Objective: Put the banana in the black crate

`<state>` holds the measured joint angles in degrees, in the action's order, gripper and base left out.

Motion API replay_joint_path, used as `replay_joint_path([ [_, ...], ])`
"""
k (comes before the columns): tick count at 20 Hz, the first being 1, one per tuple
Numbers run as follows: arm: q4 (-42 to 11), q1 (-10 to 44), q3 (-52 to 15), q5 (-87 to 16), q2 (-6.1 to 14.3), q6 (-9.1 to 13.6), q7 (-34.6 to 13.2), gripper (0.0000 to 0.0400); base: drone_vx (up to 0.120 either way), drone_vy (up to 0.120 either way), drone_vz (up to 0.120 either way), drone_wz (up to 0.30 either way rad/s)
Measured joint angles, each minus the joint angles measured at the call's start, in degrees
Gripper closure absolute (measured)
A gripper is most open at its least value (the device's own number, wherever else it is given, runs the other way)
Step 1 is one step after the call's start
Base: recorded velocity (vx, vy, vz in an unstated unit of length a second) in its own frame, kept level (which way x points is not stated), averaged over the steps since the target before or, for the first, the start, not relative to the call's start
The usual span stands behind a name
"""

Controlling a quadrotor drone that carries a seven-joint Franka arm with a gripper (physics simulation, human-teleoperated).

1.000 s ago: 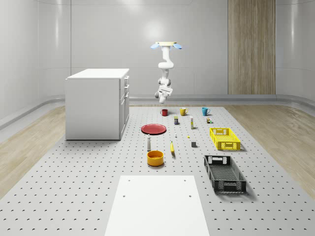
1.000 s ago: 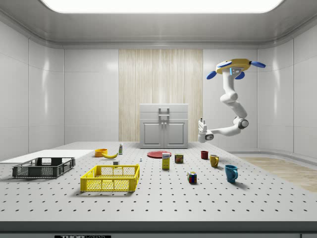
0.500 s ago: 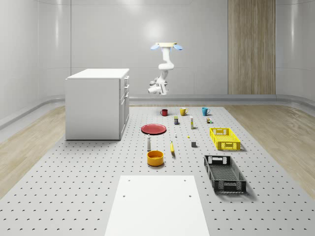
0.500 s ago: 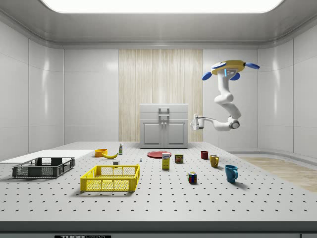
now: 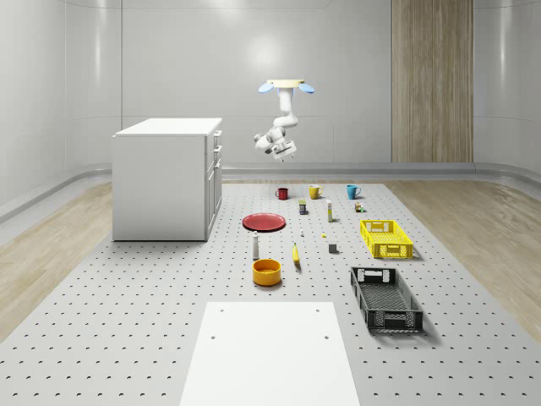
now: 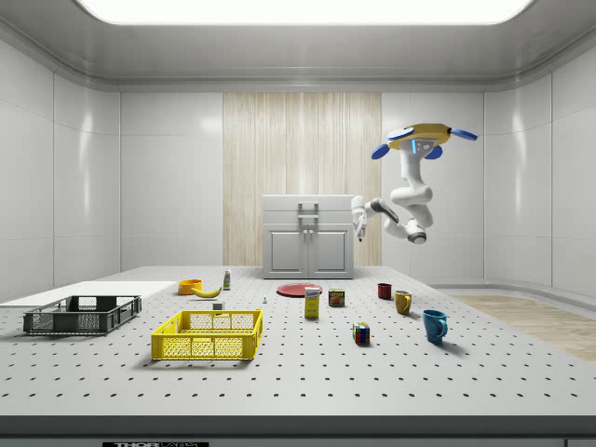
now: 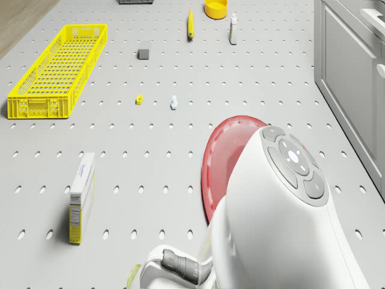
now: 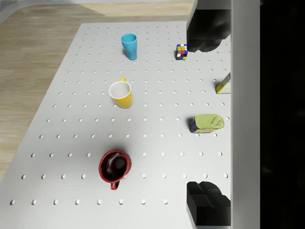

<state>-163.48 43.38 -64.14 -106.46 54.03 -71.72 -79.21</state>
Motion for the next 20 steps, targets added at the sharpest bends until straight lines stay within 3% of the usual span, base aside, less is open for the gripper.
replay_joint_path([
  [4,-1.7,7.5,-3.7,-5.0,2.4,3.3,-4.9,0.0000,0.120,0.000,-0.120,0.000],
  [8,-2.3,11.8,-5.8,-6.8,4.4,4.7,-7.8,0.0000,0.120,0.000,-0.080,0.000],
  [10,-2.4,13.2,-6.5,-7.1,5.2,4.9,-8.7,0.0000,0.120,0.000,0.000,0.000],
  [16,-2.4,15.6,-7.9,-7.0,7.4,4.5,-10.5,0.0000,0.120,0.000,-0.107,0.000],
  [20,-2.4,16.5,-8.5,-6.5,8.7,3.7,-11.2,0.0000,0.120,0.070,0.000,0.000],
])
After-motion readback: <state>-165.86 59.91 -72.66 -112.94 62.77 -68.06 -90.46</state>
